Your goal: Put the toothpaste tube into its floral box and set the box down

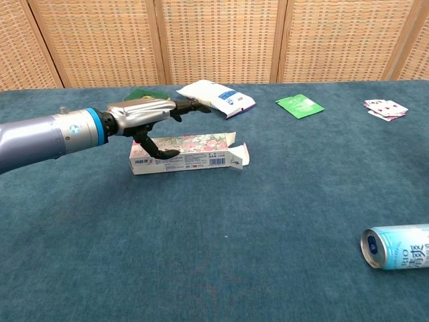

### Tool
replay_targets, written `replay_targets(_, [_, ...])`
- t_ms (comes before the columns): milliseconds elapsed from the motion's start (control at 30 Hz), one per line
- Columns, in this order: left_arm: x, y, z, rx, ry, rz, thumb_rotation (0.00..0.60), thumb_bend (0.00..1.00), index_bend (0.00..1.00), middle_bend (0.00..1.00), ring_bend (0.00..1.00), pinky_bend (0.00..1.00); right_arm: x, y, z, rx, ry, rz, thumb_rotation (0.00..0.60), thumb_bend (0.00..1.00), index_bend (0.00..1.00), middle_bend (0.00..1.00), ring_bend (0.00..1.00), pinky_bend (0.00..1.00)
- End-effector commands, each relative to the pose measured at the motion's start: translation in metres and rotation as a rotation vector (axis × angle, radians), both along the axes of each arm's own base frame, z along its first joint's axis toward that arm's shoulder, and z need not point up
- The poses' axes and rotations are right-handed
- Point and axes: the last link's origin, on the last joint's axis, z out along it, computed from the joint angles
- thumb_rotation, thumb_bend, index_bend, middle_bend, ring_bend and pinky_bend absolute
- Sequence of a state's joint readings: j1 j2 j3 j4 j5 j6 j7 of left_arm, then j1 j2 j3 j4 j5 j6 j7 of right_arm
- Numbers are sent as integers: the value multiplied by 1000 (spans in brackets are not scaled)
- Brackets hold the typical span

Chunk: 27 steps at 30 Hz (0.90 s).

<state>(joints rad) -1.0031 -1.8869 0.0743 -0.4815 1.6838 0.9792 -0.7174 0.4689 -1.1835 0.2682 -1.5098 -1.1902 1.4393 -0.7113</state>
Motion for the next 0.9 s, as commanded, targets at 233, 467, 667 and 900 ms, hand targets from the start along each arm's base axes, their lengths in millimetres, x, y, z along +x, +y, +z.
replay_targets(233, [-11, 1, 61, 72, -121, 37, 600, 412, 0, 0, 0, 36, -4, 5, 4, -4, -22, 2, 600, 0, 0, 0, 17, 0])
replay_targets(467, [-51, -18, 140, 218, -102, 146, 600, 93, 0, 0, 0, 0, -14, 19, 4, 35, -116, 30, 600, 0, 0, 0, 16, 0])
replay_targets(667, [-93, -75, 199, 454, -161, 262, 600, 68, 0, 0, 0, 0, -26, 45, -6, 123, -253, 75, 600, 0, 0, 0, 0, 0])
replay_targets(900, [-128, -142, 227, 627, -166, 402, 600, 68, 0, 0, 0, 0, -33, 77, -22, 239, -402, 101, 600, 0, 0, 0, 0, 0])
